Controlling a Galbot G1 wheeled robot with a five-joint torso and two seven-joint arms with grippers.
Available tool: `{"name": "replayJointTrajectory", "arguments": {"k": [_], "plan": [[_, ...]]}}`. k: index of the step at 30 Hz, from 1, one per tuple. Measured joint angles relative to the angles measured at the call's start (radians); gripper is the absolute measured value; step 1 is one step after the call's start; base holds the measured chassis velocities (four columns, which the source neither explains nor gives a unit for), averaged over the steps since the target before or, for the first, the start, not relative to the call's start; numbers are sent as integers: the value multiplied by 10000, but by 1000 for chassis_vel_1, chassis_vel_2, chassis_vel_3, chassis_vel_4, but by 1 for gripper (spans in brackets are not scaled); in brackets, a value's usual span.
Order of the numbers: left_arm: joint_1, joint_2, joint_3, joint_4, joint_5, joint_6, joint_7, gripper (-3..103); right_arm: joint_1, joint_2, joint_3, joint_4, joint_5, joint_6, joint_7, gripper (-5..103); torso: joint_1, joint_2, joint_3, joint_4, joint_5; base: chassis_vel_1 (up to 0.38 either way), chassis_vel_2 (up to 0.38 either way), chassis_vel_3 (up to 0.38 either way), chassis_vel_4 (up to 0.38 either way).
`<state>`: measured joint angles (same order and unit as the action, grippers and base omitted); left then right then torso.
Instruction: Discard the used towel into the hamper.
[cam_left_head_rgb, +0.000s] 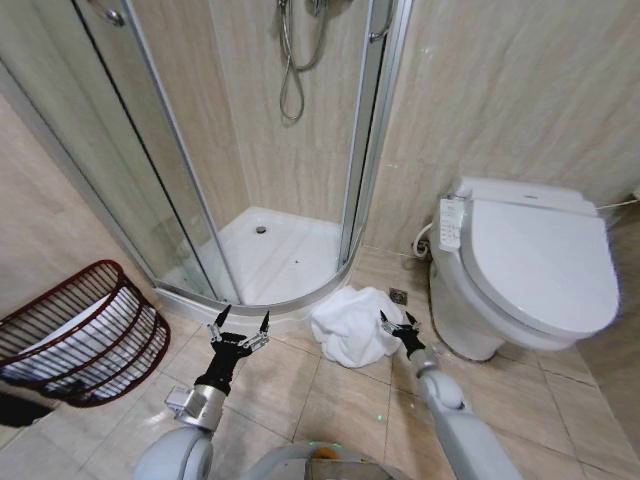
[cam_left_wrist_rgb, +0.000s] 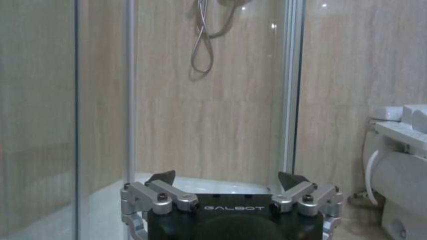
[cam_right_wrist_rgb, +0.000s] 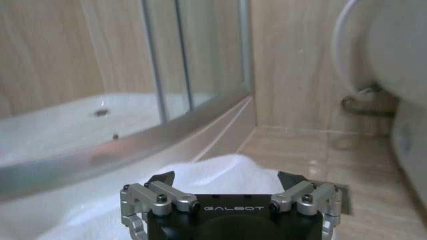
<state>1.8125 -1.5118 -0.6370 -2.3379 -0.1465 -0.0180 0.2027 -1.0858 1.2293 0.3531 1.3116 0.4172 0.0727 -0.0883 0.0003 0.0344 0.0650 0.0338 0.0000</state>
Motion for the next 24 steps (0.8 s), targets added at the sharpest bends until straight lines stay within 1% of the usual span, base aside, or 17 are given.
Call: {"name": "replayJointTrajectory", "arguments": {"k": [1, 3, 7, 8, 10, 11, 13, 14, 17, 19, 20, 21, 23, 24], "plan": [[0, -1, 0, 0, 0, 0, 0, 100, 341, 29, -220, -395, -83, -22, 0, 100, 0, -5, -7, -5, 0, 0, 0, 0, 0], [1, -1, 0, 0, 0, 0, -1, 100, 594, 88, -363, -664, -127, -105, 11, 100, -1, -5, -9, -4, 0, 0, 0, 0, 0], [1, -1, 0, 0, 0, 0, 0, 100, 1328, 325, -759, -1549, -310, -587, 77, 100, -1, 2, -3, -3, -1, 0, 0, 0, 0], [1, -1, 0, 0, 0, 0, 0, 100, 1328, 325, -759, -1549, -310, -587, 77, 100, -1, 2, -3, -3, -1, 0, 0, 0, 0], [1, 2, 0, 0, 0, 0, 0, 100, 1797, 495, -910, -2410, -472, -553, 13, 100, -1, 13, 7, -5, 0, 0, 0, 0, 0], [1, 2, 0, 0, 0, 0, 0, 100, 1797, 495, -910, -2410, -472, -553, 13, 100, -1, 13, 7, -5, 0, 0, 0, 0, 0], [0, -1, 0, 0, 0, 0, 0, 100, 2270, 628, -965, -3351, -508, -446, -237, 100, -2, 25, 17, -3, 0, 0, 0, 0, 0], [0, -1, 0, 0, 0, 0, 0, 100, 2270, 628, -965, -3351, -508, -446, -237, 100, -2, 25, 17, -3, 0, 0, 0, 0, 0], [1, -1, 0, 0, 0, 0, 0, 100, 2903, 735, -925, -4643, -488, -230, -849, 100, -2, 43, 30, -4, -2, 0, 0, 0, 0], [0, 0, 0, 0, 0, 0, 0, 100, 3008, 756, -894, -4869, -486, -167, -966, 100, -2, 46, 33, -3, 0, 0, 0, 0, 0], [0, -1, 0, 0, 0, 0, 0, 100, 3194, 796, -808, -5246, -490, -35, -1203, 100, -2, 52, 37, -2, 0, 0, 0, 0, 0], [0, -1, 0, 0, 0, 0, 0, 100, 3271, 811, -759, -5429, -509, 48, -1348, 102, -2, 56, 40, -2, -1, 0, 0, 0, 0], [0, -1, 0, 0, 0, 0, -1, 100, 3312, 837, -689, -5642, -558, 180, -1516, 93, -2, 62, 44, -3, -2, 0, 0, 0, 0], [0, -1, 0, 0, 0, 0, -1, 100, 3312, 837, -689, -5642, -558, 180, -1516, 93, -2, 62, 44, -3, -2, 0, 0, 0, 0]]}}
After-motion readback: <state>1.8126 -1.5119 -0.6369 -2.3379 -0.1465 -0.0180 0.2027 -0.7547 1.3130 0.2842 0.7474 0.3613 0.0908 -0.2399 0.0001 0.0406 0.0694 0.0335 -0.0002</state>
